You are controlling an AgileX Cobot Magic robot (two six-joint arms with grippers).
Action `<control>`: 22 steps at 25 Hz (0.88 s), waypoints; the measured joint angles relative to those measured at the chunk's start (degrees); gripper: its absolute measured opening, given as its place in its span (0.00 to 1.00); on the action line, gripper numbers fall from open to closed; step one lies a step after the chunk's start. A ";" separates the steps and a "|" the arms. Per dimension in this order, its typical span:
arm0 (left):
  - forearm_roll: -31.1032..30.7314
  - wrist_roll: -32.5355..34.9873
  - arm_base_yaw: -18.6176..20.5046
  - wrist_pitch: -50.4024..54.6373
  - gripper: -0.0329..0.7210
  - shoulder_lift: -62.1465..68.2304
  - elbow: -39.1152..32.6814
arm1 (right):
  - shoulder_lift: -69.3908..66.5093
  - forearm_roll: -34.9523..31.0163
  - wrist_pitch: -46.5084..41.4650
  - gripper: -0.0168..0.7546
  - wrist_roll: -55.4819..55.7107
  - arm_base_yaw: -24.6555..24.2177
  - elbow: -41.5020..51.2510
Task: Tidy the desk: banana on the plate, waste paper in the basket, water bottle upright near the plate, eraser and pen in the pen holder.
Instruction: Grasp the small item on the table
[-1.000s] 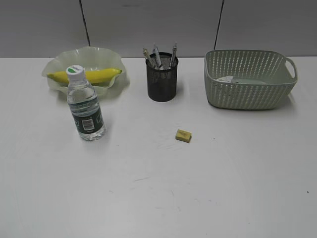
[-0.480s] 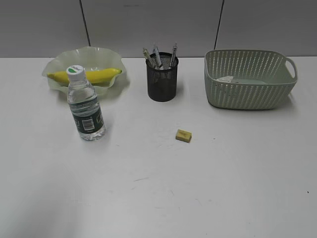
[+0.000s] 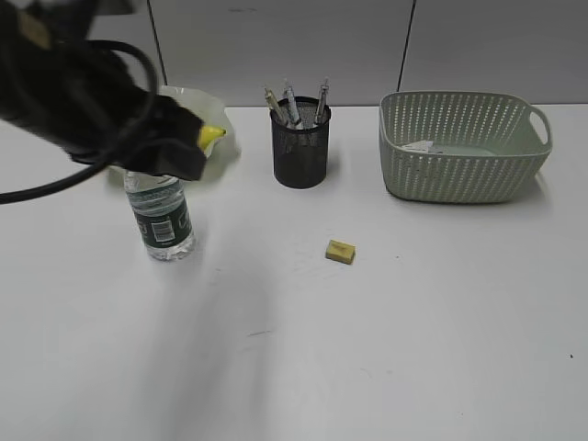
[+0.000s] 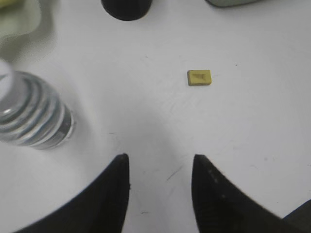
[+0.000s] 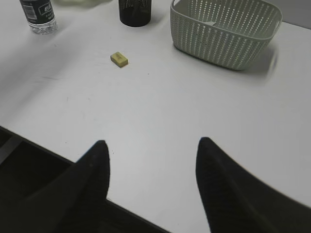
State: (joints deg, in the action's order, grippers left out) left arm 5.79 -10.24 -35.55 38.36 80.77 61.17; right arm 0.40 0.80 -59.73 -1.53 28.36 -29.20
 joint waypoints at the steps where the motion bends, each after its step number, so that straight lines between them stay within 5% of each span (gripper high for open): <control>1: 0.09 0.00 -0.99 0.74 0.47 2.77 2.43 | 0.00 0.00 0.00 0.61 0.00 0.00 0.00; 5: -0.24 0.00 -4.66 3.58 0.49 14.20 10.93 | 0.00 0.00 0.00 0.61 0.00 0.00 0.00; 12: -0.30 0.11 -6.47 9.06 0.71 29.97 27.98 | 0.00 0.00 0.00 0.61 0.00 0.00 0.00; 22: -0.30 -6.19 -6.67 24.46 0.73 50.15 53.42 | 0.00 0.00 0.00 0.61 0.00 0.00 0.00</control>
State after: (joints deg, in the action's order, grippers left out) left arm 5.50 -16.44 -42.22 62.82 130.93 114.59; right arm 0.40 0.80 -59.73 -1.53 28.36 -29.20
